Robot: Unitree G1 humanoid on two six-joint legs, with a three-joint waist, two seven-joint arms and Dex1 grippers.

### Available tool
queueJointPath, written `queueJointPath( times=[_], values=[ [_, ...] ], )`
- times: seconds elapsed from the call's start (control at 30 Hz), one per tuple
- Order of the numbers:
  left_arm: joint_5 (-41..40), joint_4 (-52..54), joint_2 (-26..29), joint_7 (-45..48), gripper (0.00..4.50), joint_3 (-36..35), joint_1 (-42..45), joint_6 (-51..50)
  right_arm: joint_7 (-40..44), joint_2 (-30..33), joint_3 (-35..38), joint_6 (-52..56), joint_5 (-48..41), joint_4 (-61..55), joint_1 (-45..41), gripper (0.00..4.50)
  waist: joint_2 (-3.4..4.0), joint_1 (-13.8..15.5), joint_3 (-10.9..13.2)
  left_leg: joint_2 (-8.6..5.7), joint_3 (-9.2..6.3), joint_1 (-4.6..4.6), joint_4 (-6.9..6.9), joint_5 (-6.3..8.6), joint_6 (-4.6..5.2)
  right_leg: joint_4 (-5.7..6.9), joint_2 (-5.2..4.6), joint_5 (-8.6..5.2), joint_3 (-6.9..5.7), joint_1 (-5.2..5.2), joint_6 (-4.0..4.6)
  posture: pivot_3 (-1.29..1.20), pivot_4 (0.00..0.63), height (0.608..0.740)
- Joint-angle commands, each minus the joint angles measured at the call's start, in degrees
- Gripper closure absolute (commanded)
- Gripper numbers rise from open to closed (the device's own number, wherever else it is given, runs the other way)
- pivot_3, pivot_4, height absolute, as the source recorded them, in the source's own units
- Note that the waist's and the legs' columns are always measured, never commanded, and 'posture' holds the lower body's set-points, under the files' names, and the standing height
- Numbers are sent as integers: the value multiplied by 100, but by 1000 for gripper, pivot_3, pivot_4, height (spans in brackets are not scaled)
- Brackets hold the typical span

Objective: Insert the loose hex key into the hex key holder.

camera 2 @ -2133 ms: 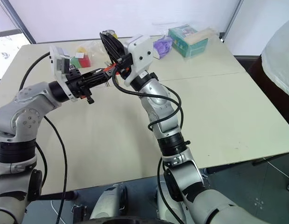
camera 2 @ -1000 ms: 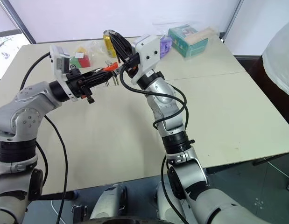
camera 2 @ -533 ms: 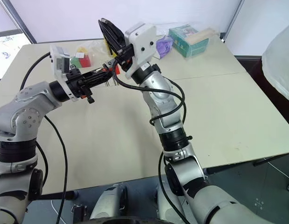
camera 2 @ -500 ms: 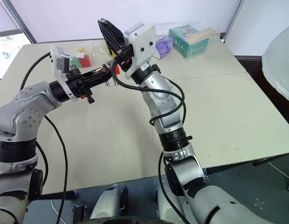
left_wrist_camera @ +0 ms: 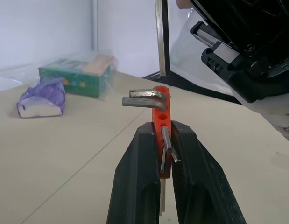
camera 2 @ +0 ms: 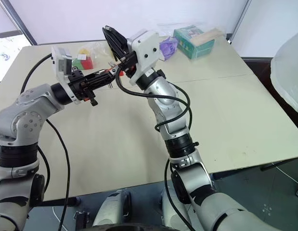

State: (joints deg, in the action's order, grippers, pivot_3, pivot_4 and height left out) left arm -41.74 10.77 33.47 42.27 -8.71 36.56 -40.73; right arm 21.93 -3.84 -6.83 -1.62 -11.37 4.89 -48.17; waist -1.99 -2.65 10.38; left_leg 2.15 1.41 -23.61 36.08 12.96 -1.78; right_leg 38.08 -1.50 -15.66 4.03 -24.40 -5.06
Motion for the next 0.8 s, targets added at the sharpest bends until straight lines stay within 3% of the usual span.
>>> queueJointPath(
  times=[0.03,0.8],
  values=[
    [-61,130,13,14,4500,-145,197,122,13,-19,18,-145,10,-69,-60,4437,0,1,0,0,0,0,0,0,0,0,0,0,0,0,0,0,150,740],
    [-77,121,1,-17,4500,-170,221,134,87,59,40,-268,98,118,-44,4437,0,1,0,0,0,0,0,0,0,0,0,0,0,0,0,0,150,740]
  ],
)
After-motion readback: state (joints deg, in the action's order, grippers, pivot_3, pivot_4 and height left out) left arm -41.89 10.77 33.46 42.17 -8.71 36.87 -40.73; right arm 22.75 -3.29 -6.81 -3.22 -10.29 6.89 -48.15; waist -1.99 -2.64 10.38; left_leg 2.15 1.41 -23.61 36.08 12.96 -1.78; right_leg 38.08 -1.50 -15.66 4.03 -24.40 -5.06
